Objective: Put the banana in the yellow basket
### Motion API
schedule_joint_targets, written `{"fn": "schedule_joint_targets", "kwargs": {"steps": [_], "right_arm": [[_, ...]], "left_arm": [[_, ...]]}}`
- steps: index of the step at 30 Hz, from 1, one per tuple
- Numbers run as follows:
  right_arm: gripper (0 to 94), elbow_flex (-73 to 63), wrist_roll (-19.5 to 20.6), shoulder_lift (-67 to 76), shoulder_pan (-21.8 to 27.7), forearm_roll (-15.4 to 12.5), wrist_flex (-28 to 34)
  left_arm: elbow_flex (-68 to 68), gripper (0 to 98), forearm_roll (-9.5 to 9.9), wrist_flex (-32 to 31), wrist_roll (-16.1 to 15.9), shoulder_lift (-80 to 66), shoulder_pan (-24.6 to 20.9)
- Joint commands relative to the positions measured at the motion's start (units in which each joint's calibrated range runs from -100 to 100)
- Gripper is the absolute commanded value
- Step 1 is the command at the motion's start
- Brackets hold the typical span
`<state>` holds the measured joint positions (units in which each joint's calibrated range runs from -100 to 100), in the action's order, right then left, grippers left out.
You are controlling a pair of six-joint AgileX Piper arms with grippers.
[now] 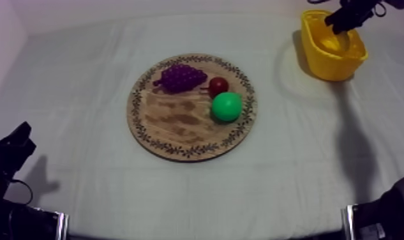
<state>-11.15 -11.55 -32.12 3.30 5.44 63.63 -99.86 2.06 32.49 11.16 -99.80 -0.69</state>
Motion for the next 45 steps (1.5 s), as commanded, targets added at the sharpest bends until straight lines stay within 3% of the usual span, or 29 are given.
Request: {"fn": "schedule_joint_targets", "kwargs": {"steps": [1,9,20,28,35,39,45], "right_arm": [[18.3,-0.4,0.1,-1.2,0.0,0.0,0.0],[18.8,-1.5,0.7,-5.0,-0.2,0.1,-2.5],[31.2,-2.3,2.2,-7.0,0.0,-0.5,-4.4],[32.5,-1.4,1.5,-6.0,0.1,-0.5,-5.2],[25.0,2.7,1.7,-1.2,0.2,-1.3,-7.3],[7.9,7.6,2.1,3.9,0.3,-2.4,-9.5],[1.6,17.6,0.6,14.6,0.6,-5.2,-11.7]], "left_arm": [[0.0,0.1,0.01,0.0,0.0,0.0,0.0],[0.0,0.1,0.01,0.0,0.0,0.0,0.0],[0.0,0.1,0.01,0.0,0.0,0.0,0.0],[0.0,0.1,0.01,0.0,0.0,0.0,0.0],[0.0,0.1,0.01,0.0,0.0,0.0,0.0],[0.0,0.1,0.01,0.0,0.0,0.0,0.0],[0.0,0.1,0.01,0.0,0.0,0.0,0.0]]}}
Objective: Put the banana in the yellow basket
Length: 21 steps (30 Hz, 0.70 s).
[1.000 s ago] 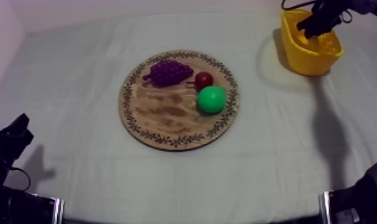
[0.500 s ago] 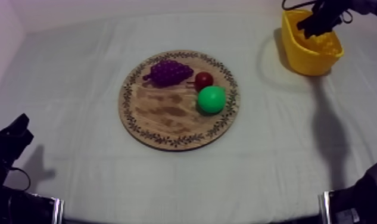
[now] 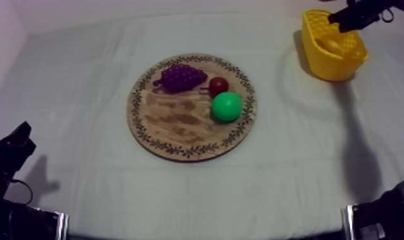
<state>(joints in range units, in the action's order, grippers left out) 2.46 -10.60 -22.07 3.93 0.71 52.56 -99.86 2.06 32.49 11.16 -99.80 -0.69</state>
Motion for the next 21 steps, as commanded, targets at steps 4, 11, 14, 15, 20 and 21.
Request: {"fn": "schedule_joint_targets", "kwargs": {"steps": [4,11,14,15,20,21], "right_arm": [[0.9,12.8,-0.4,13.4,0.0,-1.0,-2.7],[0.8,34.2,7.3,30.7,-0.3,3.2,-12.0],[0.7,44.6,9.6,38.1,-0.4,5.1,-17.3],[0.7,48.1,10.0,40.5,-0.5,5.6,-19.0],[0.7,63.5,10.9,53.7,-2.0,6.3,-23.6],[0.7,66.1,10.9,56.4,-2.3,6.1,-23.7]], "left_arm": [[0.0,0.1,0.01,0.0,0.0,0.0,0.0],[0.0,0.1,0.01,0.0,0.0,0.0,0.0],[0.0,0.1,0.01,0.0,0.0,0.0,0.0],[0.0,0.1,0.01,0.0,0.0,0.0,0.0],[0.0,0.1,0.01,0.0,0.0,0.0,0.0],[0.0,0.1,0.01,0.0,0.0,0.0,0.0]]}}
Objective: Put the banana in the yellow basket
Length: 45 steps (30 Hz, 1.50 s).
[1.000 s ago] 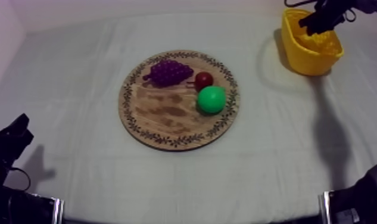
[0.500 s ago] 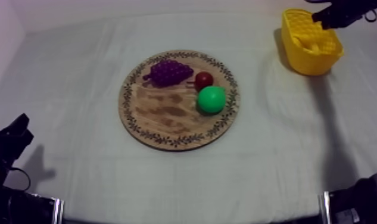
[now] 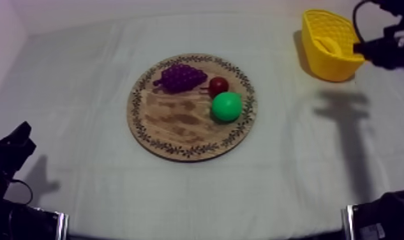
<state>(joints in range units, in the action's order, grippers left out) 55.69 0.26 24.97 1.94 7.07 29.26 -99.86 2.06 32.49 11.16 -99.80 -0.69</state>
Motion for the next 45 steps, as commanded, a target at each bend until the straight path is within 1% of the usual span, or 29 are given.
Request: {"fn": "schedule_joint_targets", "kwargs": {"steps": [1,5,10,16,22,28,33,45], "right_arm": [[0.7,15.2,-0.1,12.0,-0.7,-0.6,-0.4],[0.7,22.9,-1.7,22.1,-1.3,-2.9,1.6],[0.5,30.5,-3.1,34.0,-0.7,-4.7,3.5],[0.4,35.8,-4.6,44.8,0.0,-6.0,5.5],[0.4,40.0,-7.3,54.2,0.9,-8.0,8.9],[0.4,42.1,-7.7,62.1,1.6,-8.6,11.5],[0.4,42.5,-7.6,64.7,2.5,-8.9,12.2],[0.4,42.6,-6.5,70.3,3.2,-8.6,13.5]], "left_arm": [[0.0,0.1,0.01,0.0,0.0,0.0,0.0],[0.0,0.1,0.01,0.0,0.0,0.0,0.0],[0.0,0.1,0.01,0.0,0.0,0.0,0.0],[0.0,0.1,0.01,0.0,0.0,0.0,0.0],[0.0,0.1,0.01,0.0,0.0,0.0,0.0],[0.0,0.1,0.01,0.0,0.0,0.0,0.0],[0.0,0.1,0.01,0.0,0.0,0.0,0.0],[0.0,0.1,0.01,0.0,0.0,0.0,0.0]]}}
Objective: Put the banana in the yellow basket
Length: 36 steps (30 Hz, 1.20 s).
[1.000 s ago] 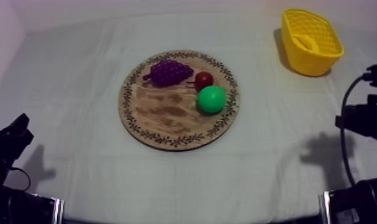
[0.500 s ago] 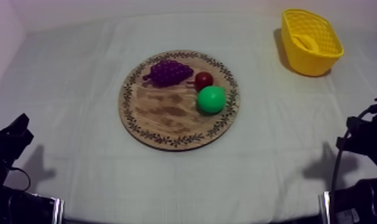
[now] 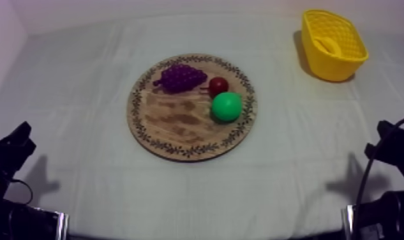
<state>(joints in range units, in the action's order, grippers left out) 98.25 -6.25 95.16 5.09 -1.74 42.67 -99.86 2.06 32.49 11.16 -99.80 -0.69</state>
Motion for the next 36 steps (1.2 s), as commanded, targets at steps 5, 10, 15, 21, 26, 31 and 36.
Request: {"fn": "schedule_joint_targets", "kwargs": {"steps": [5,10,15,21,26,31,36], "right_arm": [[0.4,0.8,-3.1,0.5,0.3,0.3,-2.6],[0.4,1.3,-6.1,0.6,0.3,0.3,-4.9],[0.4,1.4,-6.4,0.6,0.3,0.3,-5.3],[0.4,1.4,-6.3,0.6,0.3,0.3,-5.4],[0.4,1.4,-6.3,0.6,0.3,0.3,-5.4],[0.4,1.4,-6.3,0.6,0.3,0.3,-5.4],[0.4,1.4,-6.3,0.6,0.3,0.3,-5.4]], "left_arm": [[0.0,0.1,0.01,0.0,0.0,0.0,0.0],[0.0,0.1,0.01,0.0,0.0,0.0,0.0],[0.0,0.1,0.01,0.0,0.0,0.0,0.0],[0.0,0.1,0.01,0.0,0.0,0.0,0.0],[0.0,0.1,0.01,0.0,0.0,0.0,0.0],[0.0,0.1,0.01,0.0,0.0,0.0,0.0],[0.0,0.1,0.01,0.0,0.0,0.0,0.0]]}}
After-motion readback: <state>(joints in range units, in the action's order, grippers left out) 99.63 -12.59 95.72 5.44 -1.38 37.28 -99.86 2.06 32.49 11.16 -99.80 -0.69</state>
